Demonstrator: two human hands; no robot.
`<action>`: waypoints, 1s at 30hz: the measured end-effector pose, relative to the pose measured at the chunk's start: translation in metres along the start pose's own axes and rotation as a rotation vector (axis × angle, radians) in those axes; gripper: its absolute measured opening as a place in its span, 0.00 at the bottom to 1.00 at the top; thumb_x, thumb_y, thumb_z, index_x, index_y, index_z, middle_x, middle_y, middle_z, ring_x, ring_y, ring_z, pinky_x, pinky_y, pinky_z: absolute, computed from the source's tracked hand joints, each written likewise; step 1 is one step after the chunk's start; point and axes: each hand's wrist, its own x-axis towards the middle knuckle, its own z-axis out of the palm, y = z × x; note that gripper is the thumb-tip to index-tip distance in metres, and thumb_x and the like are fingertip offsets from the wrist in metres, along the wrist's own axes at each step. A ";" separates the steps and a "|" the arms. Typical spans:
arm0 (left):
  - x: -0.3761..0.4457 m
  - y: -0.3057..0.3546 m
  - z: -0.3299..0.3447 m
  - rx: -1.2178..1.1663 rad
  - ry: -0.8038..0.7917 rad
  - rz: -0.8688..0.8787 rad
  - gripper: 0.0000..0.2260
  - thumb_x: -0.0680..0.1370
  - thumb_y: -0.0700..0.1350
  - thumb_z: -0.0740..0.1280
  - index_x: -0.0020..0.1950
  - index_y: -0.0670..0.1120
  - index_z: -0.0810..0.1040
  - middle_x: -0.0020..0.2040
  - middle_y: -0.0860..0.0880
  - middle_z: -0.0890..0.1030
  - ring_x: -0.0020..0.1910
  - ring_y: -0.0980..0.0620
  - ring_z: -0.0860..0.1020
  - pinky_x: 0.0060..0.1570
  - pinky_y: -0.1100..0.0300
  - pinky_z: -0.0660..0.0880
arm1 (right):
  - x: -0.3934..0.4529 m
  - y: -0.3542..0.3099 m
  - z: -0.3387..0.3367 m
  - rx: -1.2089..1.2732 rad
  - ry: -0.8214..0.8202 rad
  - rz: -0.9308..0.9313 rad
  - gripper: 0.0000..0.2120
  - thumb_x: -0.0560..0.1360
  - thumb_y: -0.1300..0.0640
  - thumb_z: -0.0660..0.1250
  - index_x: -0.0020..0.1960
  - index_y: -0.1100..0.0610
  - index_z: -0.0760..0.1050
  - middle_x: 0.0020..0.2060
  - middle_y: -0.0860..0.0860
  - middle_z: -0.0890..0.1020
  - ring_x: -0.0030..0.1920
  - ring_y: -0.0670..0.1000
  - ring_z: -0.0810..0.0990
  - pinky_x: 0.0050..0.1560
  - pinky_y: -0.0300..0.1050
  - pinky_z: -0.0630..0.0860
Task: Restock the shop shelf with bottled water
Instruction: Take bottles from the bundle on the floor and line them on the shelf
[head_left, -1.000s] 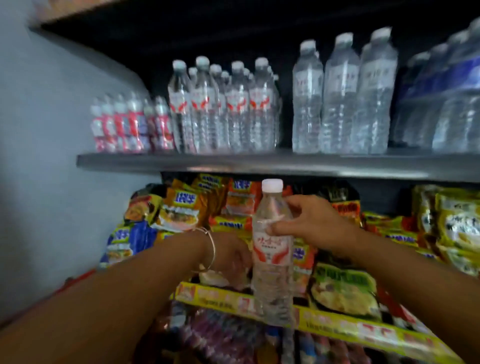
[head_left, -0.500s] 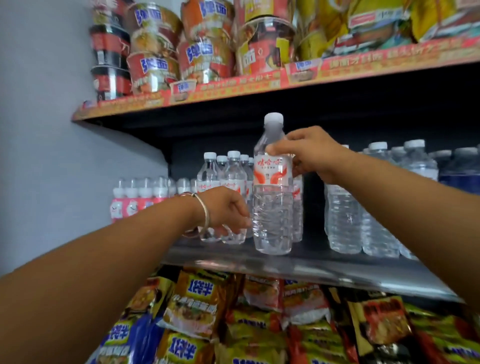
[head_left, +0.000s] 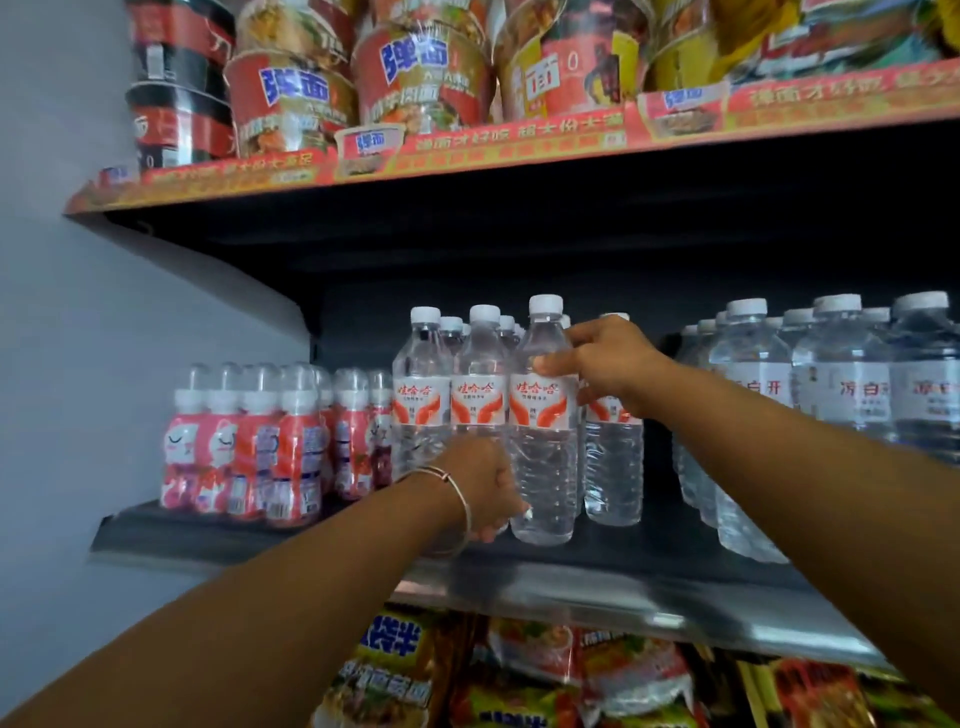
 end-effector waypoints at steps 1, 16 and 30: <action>0.003 -0.001 0.001 0.030 -0.020 -0.005 0.08 0.77 0.43 0.66 0.40 0.41 0.75 0.37 0.42 0.78 0.36 0.46 0.77 0.45 0.55 0.79 | 0.001 0.003 0.002 0.002 0.008 0.016 0.09 0.69 0.58 0.74 0.48 0.58 0.80 0.40 0.53 0.85 0.38 0.53 0.85 0.43 0.51 0.82; 0.011 0.000 0.012 0.248 0.122 0.127 0.04 0.76 0.40 0.66 0.42 0.44 0.73 0.43 0.45 0.77 0.50 0.45 0.78 0.52 0.56 0.75 | -0.008 0.011 0.013 -0.397 0.178 -0.113 0.23 0.71 0.44 0.70 0.61 0.57 0.76 0.49 0.55 0.82 0.50 0.53 0.82 0.56 0.52 0.78; -0.066 0.039 0.076 0.238 0.391 0.185 0.08 0.74 0.37 0.65 0.53 0.42 0.71 0.55 0.42 0.71 0.54 0.43 0.71 0.53 0.50 0.70 | -0.153 0.063 -0.003 -0.596 0.098 -0.389 0.21 0.73 0.60 0.70 0.65 0.57 0.72 0.58 0.54 0.79 0.56 0.52 0.78 0.57 0.41 0.72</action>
